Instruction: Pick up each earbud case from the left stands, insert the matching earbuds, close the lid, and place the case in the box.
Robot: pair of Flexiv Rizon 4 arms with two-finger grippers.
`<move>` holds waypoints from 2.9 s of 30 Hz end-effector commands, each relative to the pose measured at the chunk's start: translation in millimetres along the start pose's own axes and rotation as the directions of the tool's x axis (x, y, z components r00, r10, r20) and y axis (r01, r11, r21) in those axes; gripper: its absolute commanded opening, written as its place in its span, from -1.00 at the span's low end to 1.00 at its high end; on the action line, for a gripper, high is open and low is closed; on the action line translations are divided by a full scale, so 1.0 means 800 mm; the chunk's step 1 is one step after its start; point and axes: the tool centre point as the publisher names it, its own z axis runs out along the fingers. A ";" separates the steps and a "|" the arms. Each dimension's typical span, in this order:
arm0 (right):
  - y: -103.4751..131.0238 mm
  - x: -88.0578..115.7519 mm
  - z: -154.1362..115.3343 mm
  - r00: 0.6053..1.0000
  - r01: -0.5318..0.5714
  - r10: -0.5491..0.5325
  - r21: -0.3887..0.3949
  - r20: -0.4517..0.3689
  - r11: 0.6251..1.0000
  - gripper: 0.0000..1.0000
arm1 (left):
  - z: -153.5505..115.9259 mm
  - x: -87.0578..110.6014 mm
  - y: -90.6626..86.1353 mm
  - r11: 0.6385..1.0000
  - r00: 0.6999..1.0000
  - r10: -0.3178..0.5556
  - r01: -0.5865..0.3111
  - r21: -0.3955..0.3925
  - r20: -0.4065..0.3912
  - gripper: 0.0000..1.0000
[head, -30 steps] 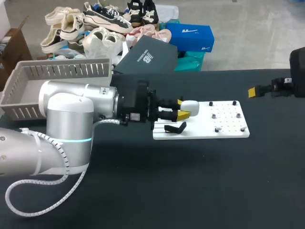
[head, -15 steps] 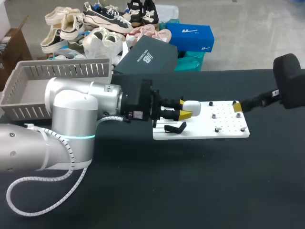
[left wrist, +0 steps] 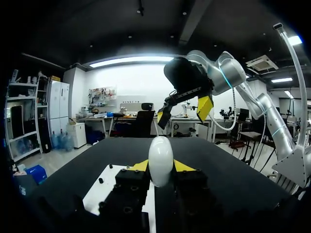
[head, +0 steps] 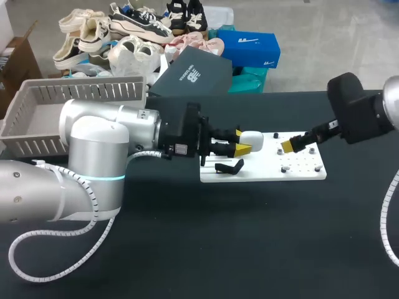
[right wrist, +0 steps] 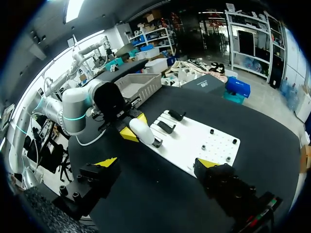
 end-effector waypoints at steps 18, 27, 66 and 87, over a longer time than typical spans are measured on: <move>0.023 -0.013 0.051 0.997 0.005 -0.008 -0.027 -0.083 1.000 1.00 | 0.001 0.001 0.001 1.000 1.000 0.001 -0.001 0.000 0.000 -1.00; 0.026 -0.019 0.064 0.996 0.007 -0.010 -0.031 -0.093 0.999 1.00 | 0.001 0.001 0.001 1.000 1.000 0.001 -0.001 0.000 0.000 -1.00; -0.002 -0.030 0.083 0.993 -0.049 0.052 0.027 -0.105 0.998 1.00 | 0.001 0.001 0.001 1.000 1.000 0.001 -0.001 0.000 0.000 -1.00; -0.008 -0.059 0.081 0.995 -0.024 0.029 0.054 -0.097 0.998 1.00 | 0.001 0.001 0.001 1.000 1.000 0.001 -0.001 0.000 0.000 -1.00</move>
